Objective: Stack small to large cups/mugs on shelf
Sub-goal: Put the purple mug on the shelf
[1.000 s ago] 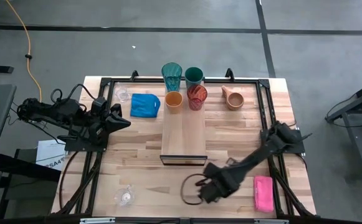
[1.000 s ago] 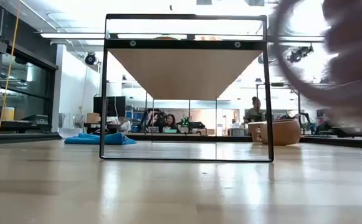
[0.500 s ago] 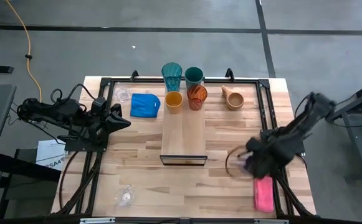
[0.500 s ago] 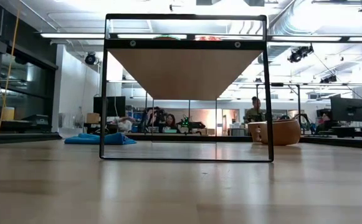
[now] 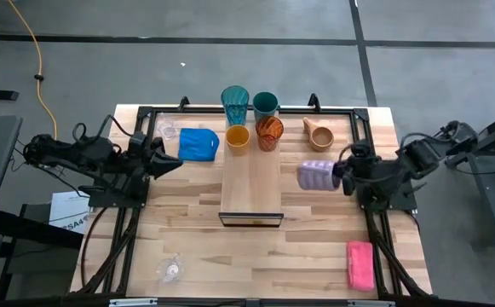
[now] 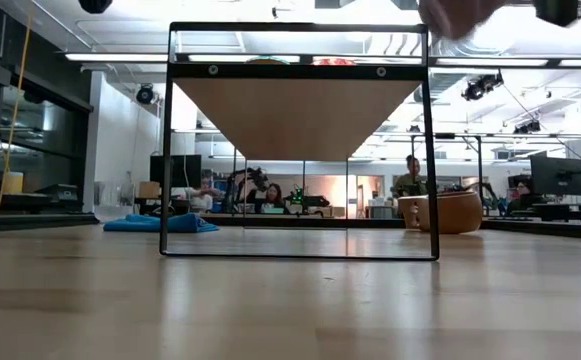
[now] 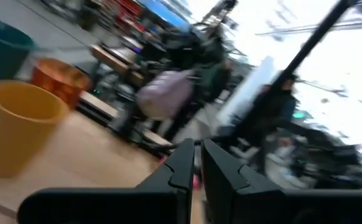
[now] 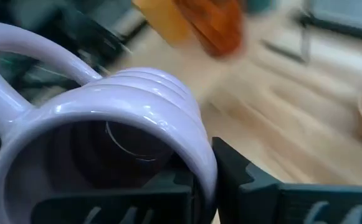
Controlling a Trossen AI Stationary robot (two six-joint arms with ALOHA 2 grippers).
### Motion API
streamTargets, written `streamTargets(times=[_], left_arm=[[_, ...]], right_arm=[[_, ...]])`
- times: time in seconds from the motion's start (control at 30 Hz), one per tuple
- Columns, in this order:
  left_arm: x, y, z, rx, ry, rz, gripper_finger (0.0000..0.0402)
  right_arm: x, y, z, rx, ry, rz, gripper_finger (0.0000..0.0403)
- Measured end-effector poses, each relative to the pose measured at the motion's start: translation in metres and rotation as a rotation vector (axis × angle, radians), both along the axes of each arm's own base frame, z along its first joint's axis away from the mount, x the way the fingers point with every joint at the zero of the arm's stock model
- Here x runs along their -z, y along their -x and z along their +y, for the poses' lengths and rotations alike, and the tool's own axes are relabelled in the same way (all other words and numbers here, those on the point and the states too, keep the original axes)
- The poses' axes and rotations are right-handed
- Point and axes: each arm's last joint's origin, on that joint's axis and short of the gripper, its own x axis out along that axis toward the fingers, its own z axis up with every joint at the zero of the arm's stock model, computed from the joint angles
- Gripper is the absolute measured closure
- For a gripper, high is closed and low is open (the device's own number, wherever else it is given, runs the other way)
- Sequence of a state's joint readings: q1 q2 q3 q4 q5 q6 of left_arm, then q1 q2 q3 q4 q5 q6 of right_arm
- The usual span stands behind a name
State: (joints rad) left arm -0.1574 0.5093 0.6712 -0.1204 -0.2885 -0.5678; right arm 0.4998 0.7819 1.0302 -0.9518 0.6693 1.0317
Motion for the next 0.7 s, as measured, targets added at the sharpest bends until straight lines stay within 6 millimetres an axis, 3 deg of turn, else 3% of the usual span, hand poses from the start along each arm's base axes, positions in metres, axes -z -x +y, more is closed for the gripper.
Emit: streamTargets(times=[0.27,0.7], left_arm=[[0.007,-0.018,0.000,-0.090,-0.309,0.117,0.0399],[0.008,-0.020,-0.001,-0.065,-0.252,0.107,0.0401]], right_arm=[[-0.017,-0.026,-0.005,-0.079,0.098,-0.133,0.0393],[-0.017,-0.032,-0.016,-0.126,0.098,-0.112,0.0396]])
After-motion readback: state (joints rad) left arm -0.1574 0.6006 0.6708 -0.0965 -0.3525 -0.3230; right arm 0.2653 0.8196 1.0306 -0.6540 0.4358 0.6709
